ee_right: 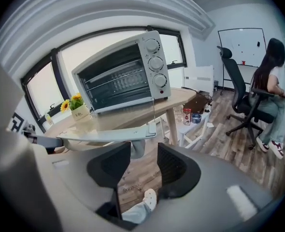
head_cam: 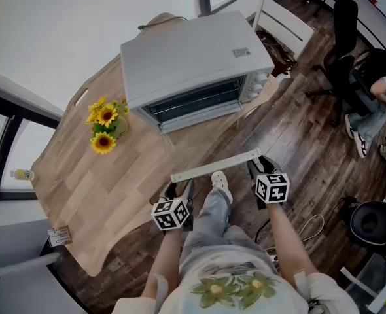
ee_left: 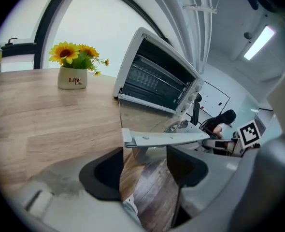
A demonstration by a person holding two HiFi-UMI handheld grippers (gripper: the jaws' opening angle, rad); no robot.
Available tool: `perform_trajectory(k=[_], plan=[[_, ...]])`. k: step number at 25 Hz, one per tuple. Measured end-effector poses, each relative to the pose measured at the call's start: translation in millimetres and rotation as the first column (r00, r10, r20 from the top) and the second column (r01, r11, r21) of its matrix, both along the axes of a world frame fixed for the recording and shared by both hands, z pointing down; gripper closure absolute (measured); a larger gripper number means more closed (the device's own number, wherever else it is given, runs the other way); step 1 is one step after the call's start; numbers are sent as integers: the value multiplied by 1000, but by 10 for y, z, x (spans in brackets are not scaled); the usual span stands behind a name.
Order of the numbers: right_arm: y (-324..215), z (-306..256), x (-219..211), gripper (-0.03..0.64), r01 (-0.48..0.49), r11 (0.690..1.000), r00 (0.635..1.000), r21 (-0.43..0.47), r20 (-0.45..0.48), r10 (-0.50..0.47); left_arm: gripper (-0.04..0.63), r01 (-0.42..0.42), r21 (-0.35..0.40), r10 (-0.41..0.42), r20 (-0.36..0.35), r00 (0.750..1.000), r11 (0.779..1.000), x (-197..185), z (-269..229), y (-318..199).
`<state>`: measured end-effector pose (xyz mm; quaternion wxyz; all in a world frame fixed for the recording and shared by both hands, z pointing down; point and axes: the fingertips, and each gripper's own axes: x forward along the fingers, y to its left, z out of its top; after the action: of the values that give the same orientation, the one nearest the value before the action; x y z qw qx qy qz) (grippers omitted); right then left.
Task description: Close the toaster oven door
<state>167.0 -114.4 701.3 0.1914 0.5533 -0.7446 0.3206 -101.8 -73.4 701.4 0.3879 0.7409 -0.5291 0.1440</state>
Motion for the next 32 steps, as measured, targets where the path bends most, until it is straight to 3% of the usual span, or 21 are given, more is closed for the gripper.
perform_trajectory(k=[4, 10, 12, 18, 23, 27, 32], plan=[[-39, 43, -41, 457, 17, 1000, 1000, -13, 11, -17, 318, 14, 16, -14, -36, 999, 1000, -14, 13, 1], [-42, 38, -102, 518, 40, 999, 999, -17, 8, -39, 340, 7, 23, -6, -34, 999, 1000, -3, 24, 3], [-43, 27, -107, 531, 40, 999, 999, -14, 4, -40, 399, 18, 32, -18, -17, 1000, 999, -6, 26, -10], [-37, -19, -108, 532, 44, 999, 999, -3, 15, -44, 410, 31, 42, -32, 12, 999, 999, -5, 30, -69], [-43, -53, -110, 534, 49, 999, 999, 5, 13, -49, 476, 61, 46, -63, 50, 997, 997, -67, 12, -87], [-48, -92, -107, 534, 51, 999, 999, 9, 14, -52, 483, 55, 59, -60, 89, 994, 997, -72, -41, -80], [-49, -160, -106, 537, 48, 999, 999, 19, 18, -48, 485, 61, 58, -66, 79, 995, 996, -77, -99, -79]])
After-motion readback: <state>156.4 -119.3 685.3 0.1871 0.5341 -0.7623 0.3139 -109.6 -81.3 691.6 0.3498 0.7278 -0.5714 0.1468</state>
